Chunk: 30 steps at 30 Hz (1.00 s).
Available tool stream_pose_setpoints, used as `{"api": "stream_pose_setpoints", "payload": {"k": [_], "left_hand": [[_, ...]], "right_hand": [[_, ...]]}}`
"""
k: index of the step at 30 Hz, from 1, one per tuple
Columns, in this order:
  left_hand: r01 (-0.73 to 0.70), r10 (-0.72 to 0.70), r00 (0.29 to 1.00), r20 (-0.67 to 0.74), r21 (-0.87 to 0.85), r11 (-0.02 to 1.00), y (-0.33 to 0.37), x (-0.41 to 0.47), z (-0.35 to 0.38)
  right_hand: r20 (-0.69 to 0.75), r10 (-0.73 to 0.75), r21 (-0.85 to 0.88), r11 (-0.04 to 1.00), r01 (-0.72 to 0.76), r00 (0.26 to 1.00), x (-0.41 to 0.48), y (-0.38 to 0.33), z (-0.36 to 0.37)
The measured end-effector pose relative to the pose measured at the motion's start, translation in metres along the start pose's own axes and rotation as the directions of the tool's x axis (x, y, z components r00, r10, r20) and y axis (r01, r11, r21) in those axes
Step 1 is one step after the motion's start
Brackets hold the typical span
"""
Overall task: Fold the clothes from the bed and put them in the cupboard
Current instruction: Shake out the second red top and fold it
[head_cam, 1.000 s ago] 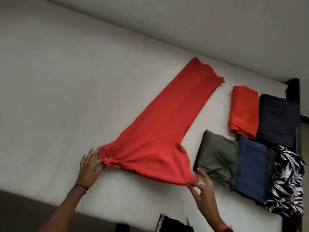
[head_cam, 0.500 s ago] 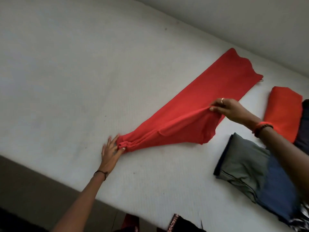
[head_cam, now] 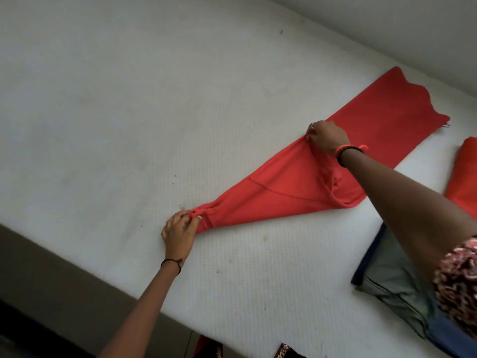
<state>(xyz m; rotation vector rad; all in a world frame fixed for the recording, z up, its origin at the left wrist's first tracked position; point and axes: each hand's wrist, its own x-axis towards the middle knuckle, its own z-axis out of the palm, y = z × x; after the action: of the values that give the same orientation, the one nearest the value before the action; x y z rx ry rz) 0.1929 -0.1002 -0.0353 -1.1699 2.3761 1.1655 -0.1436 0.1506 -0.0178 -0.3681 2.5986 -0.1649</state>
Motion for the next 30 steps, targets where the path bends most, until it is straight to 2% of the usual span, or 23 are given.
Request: {"api": "stream_pose_setpoints", "payload": {"k": [4, 6, 7, 8, 10, 13, 16, 20, 24, 30], "left_hand": [[0.071, -0.063, 0.994, 0.090, -0.089, 0.993, 0.010, 0.004, -0.013], [0.078, -0.054, 0.988, 0.144, -0.162, 0.984, 0.017, 0.001, -0.018], [0.081, -0.050, 0.986, 0.161, -0.194, 0.978, 0.020, 0.001, -0.021], [0.097, -0.065, 0.986, 0.155, -0.210, 0.973, 0.022, 0.001, -0.022], [0.132, -0.107, 0.988, 0.113, -0.249, 0.960, 0.026, 0.001, -0.027], [0.146, -0.111, 0.985, 0.130, -0.306, 0.941, 0.029, 0.001, -0.032], [0.117, -0.067, 0.977, 0.201, -0.251, 0.961, 0.035, -0.006, -0.038], [0.064, -0.027, 0.967, 0.253, -0.139, 0.988, 0.047, -0.015, -0.050], [0.011, -0.026, 0.947, 0.319, 0.047, 0.999, 0.065, -0.033, -0.059], [-0.072, -0.029, 0.863, 0.504, 0.181, 0.981, 0.071, -0.076, -0.068]], "right_hand": [[-0.272, -0.005, -0.017, 1.000, 0.000, 0.962, -0.022, -0.012, 0.022], [-0.418, -0.082, -0.009, 0.996, 0.086, 0.905, -0.050, -0.028, 0.040], [-0.446, -0.153, -0.015, 0.986, 0.164, 0.882, -0.070, -0.041, 0.052], [-0.437, -0.239, -0.024, 0.967, 0.254, 0.867, -0.091, -0.054, 0.068], [-0.327, -0.387, 0.000, 0.912, 0.410, 0.862, -0.139, -0.083, 0.102], [-0.192, -0.522, -0.016, 0.849, 0.529, 0.831, -0.196, -0.123, 0.145], [-0.212, -0.451, 0.007, 0.886, 0.463, 0.867, -0.216, -0.153, 0.161], [-0.247, -0.275, 0.154, 0.936, 0.318, 0.929, -0.218, -0.174, 0.156], [-0.264, -0.199, 0.341, 0.896, 0.284, 0.944, -0.237, -0.174, 0.158], [-0.310, -0.154, 0.457, 0.841, 0.289, 0.938, -0.294, -0.158, 0.165]]}}
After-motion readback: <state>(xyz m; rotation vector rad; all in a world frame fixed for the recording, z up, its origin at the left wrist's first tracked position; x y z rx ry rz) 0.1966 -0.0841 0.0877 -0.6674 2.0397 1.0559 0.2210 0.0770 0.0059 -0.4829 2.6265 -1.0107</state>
